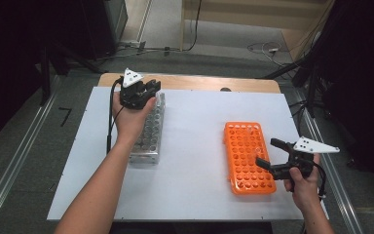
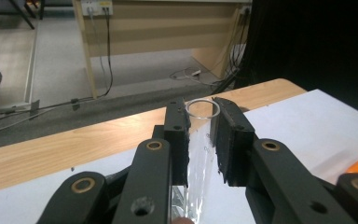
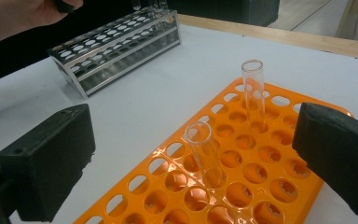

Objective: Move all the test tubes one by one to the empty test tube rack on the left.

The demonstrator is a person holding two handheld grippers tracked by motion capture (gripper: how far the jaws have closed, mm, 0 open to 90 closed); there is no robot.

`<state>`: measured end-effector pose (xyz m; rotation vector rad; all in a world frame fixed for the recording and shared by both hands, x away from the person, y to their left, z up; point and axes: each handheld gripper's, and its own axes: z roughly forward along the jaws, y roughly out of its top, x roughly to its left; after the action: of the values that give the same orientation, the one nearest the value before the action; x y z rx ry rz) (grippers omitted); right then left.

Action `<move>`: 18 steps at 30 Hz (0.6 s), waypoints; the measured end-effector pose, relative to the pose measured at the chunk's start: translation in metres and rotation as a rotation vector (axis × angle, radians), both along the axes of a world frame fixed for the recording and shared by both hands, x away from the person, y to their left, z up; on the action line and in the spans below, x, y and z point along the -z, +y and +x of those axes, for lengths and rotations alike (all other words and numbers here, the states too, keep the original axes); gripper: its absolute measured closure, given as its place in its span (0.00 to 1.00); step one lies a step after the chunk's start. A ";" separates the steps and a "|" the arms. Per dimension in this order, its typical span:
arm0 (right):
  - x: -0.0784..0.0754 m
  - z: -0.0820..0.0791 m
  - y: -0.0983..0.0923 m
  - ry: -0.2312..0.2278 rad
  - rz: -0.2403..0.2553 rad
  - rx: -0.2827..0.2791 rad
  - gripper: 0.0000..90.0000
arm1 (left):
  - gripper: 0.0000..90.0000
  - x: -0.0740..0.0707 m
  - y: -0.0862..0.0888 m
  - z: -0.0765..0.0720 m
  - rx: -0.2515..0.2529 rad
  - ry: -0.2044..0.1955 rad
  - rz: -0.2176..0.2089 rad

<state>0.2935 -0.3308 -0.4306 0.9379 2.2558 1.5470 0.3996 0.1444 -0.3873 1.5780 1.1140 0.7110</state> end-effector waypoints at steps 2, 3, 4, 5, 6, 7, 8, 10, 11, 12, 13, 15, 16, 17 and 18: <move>0.000 0.000 0.000 0.009 0.002 -0.007 0.00 | 0.84 0.003 -0.001 0.003 -0.008 0.000 0.006; 0.000 0.000 0.000 0.011 -0.001 -0.006 0.00 | 0.84 0.004 -0.001 0.004 -0.013 0.000 0.008; 0.001 0.000 0.000 0.010 -0.002 -0.008 0.00 | 0.84 0.006 -0.002 0.006 -0.013 -0.001 0.007; 0.001 0.000 0.000 0.010 -0.002 -0.009 0.00 | 0.84 0.006 -0.003 0.006 -0.015 -0.001 0.007; 0.001 0.000 -0.001 0.009 -0.001 -0.010 0.00 | 0.84 0.007 -0.004 0.007 -0.018 -0.003 0.014; 0.001 0.000 -0.001 0.009 0.000 -0.011 0.00 | 0.84 0.008 -0.004 0.007 -0.023 -0.007 0.022; 0.001 0.001 -0.001 0.008 0.003 -0.012 0.00 | 0.84 0.009 -0.005 0.007 -0.028 -0.006 0.026; 0.001 0.001 -0.001 0.008 0.006 -0.010 0.00 | 0.84 0.012 -0.005 0.009 -0.042 0.000 0.025; 0.001 0.001 -0.002 0.008 0.006 -0.011 0.00 | 0.84 0.013 -0.005 0.009 -0.046 0.003 0.029; 0.002 0.001 -0.002 0.009 0.006 -0.011 0.00 | 0.84 0.015 -0.005 0.010 -0.049 0.005 0.028; 0.002 0.001 -0.002 0.008 0.007 -0.011 0.00 | 0.84 0.017 -0.006 0.010 -0.053 0.009 0.033; 0.001 0.000 -0.002 0.009 0.009 -0.011 0.00 | 0.84 0.020 -0.007 0.011 -0.056 0.017 0.038; 0.001 0.000 -0.002 0.008 0.009 -0.013 0.00 | 0.84 0.022 -0.007 0.011 -0.055 0.022 0.043; 0.001 0.000 -0.002 0.008 0.009 -0.012 0.00 | 0.84 0.024 -0.008 0.011 -0.058 0.023 0.044; 0.001 0.000 -0.002 0.008 0.010 -0.012 0.00 | 0.84 0.025 -0.008 0.011 -0.063 0.027 0.047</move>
<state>0.2937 -0.3324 -0.4317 0.9369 2.2652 1.5637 0.4105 0.1364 -0.4123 1.6016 1.1786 0.7644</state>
